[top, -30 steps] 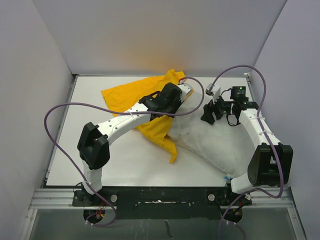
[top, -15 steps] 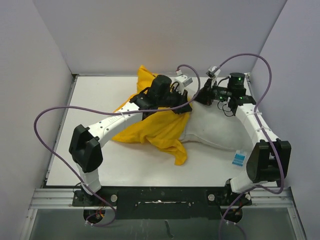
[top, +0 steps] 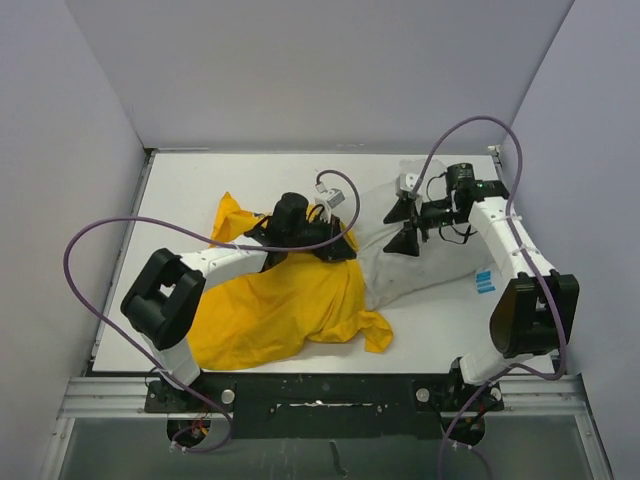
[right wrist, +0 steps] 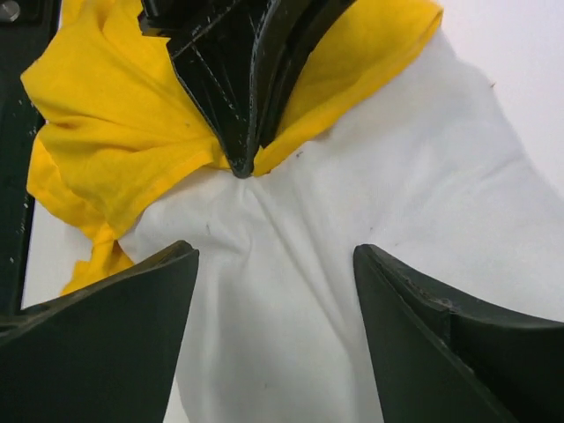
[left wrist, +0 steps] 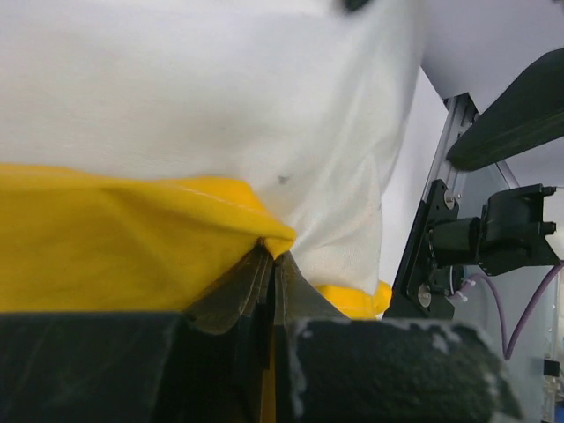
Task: Put the pillow into the pillowcase
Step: Stuff the pillow into the pillowcase.
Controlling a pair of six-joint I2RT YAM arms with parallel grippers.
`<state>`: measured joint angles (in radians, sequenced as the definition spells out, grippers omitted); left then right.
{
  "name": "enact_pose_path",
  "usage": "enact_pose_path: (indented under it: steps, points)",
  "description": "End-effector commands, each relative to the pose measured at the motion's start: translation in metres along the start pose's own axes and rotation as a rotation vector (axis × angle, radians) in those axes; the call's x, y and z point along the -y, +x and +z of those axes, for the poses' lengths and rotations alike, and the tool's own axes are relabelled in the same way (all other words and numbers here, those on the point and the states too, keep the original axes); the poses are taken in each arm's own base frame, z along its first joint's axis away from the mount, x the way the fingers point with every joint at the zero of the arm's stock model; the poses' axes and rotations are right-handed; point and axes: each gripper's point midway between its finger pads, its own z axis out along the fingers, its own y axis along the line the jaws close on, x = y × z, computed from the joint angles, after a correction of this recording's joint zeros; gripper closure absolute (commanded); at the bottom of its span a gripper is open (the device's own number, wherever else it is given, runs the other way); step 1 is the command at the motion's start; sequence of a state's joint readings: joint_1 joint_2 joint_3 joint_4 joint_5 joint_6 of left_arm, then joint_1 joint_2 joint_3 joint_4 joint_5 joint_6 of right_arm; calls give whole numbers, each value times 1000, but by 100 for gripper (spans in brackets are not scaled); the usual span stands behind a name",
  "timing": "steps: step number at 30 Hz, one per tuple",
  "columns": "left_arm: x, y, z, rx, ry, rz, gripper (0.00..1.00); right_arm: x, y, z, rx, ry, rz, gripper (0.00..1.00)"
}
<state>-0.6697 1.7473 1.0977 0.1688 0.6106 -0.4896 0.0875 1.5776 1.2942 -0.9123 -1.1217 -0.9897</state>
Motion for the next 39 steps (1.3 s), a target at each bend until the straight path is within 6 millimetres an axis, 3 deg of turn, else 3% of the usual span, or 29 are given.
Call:
enact_pose_path:
  steps: [1,3,5,9,14,15,16,17,18,20,21,23,26,28,30,32,34,37,39]
  points:
    - [41,-20,-5,102,116,199,100,-20,-43,-39,-36,-3,-220,18]
    - [44,-16,-4,101,115,250,100,-6,-53,-43,-88,32,-296,1]
    - [51,-11,-3,102,124,312,100,10,-46,-35,-188,42,-386,2]
    - [60,-4,0,104,141,415,100,19,-20,-6,-289,-67,-627,2]
    - [64,-5,-5,122,152,489,100,49,6,20,-321,-67,-553,4]
    - [64,-9,-7,134,148,502,100,55,15,22,-341,-58,-519,13]
    - [64,-16,-11,151,142,509,100,59,22,24,-356,-44,-483,30]
    - [62,-26,-15,174,134,509,100,64,24,25,-363,-11,-443,62]
    - [60,-37,-20,200,128,502,100,72,21,26,-359,64,-412,81]
    - [57,-70,-31,274,112,489,100,92,-5,17,-295,281,-432,97]
    - [55,-89,-36,315,107,485,100,99,-22,10,-239,390,-456,100]
    - [54,-130,-48,398,104,493,100,113,-74,-12,-127,576,-525,100]
    - [72,-182,-56,479,120,560,100,126,-140,-48,-37,705,-484,100]
    - [83,-206,-56,500,119,622,100,127,-162,-64,-1,752,-475,100]
    - [92,-221,-57,523,121,668,100,118,-166,-66,22,741,-454,100]
    - [91,-221,-56,525,117,687,100,107,-147,-54,8,703,-463,100]
    - [81,-200,-49,488,129,682,100,95,-104,-32,-30,635,-454,100]
    - [51,-144,-30,407,134,616,100,61,-34,3,-78,493,-506,100]
    - [27,-91,-16,332,137,539,100,27,11,25,-97,361,-511,97]
